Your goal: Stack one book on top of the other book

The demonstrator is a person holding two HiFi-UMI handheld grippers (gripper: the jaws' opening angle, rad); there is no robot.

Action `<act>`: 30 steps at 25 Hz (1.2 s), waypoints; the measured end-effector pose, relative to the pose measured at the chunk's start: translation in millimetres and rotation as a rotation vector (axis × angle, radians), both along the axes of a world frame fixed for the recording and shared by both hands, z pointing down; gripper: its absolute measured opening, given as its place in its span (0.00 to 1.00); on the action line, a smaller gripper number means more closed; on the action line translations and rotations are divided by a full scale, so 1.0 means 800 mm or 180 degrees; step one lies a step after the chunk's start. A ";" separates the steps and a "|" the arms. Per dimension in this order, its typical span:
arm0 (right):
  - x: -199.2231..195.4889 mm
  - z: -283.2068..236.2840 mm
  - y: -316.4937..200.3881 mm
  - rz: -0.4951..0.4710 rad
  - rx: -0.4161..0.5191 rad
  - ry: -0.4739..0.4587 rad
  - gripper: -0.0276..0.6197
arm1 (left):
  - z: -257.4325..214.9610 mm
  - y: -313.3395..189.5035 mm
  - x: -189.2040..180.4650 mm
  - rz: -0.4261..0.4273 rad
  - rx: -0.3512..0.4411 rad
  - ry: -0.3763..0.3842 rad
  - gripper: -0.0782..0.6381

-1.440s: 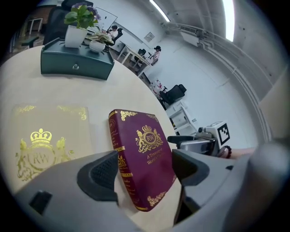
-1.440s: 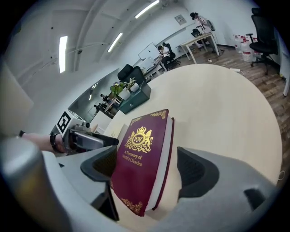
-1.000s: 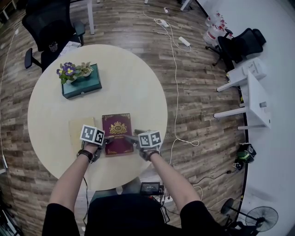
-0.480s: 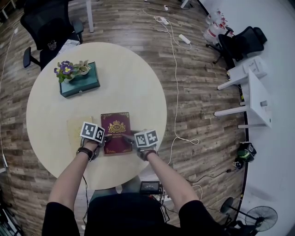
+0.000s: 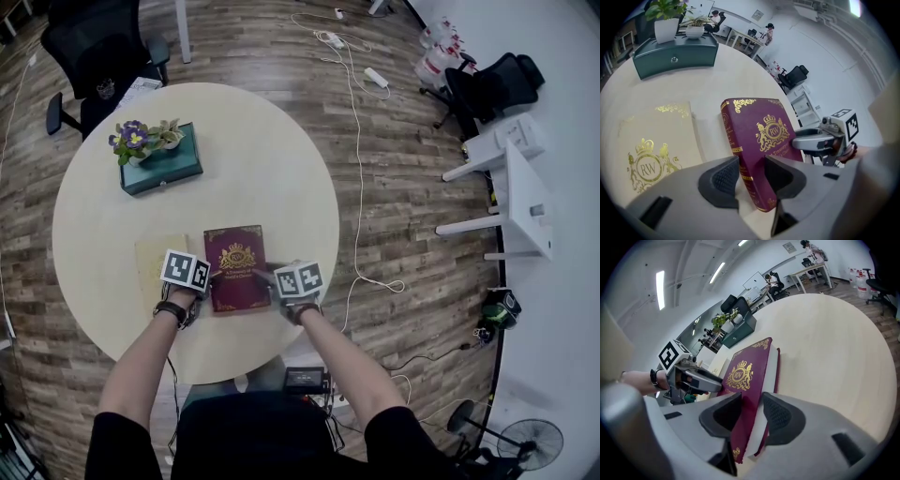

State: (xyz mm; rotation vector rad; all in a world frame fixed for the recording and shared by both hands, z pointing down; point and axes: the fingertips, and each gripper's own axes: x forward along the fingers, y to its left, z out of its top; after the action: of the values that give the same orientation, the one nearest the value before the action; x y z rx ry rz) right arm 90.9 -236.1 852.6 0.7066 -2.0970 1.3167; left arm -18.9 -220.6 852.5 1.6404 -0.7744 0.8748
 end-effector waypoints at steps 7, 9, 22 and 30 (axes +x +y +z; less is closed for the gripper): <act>-0.008 -0.027 -0.010 -0.0031 0.0102 -0.0028 0.24 | -0.030 -0.014 -0.010 -0.0062 0.0160 0.0027 0.33; -0.016 -0.041 -0.015 -0.0035 0.0153 -0.0053 0.24 | -0.043 -0.018 -0.018 -0.0066 0.0220 0.0012 0.33; -0.110 -0.147 -0.030 -0.0346 0.0478 -0.0194 0.21 | -0.134 -0.007 -0.110 -0.0467 0.0507 -0.0044 0.32; -0.199 -0.144 0.016 -0.0654 0.0353 -0.0275 0.21 | -0.148 0.034 -0.199 -0.0751 0.0518 -0.0203 0.31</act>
State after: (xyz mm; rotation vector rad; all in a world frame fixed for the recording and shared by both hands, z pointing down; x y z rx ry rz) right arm -67.9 -223.3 737.3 0.4712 -2.2584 1.1442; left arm -178.2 -193.2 734.3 1.6273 -1.0835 0.7140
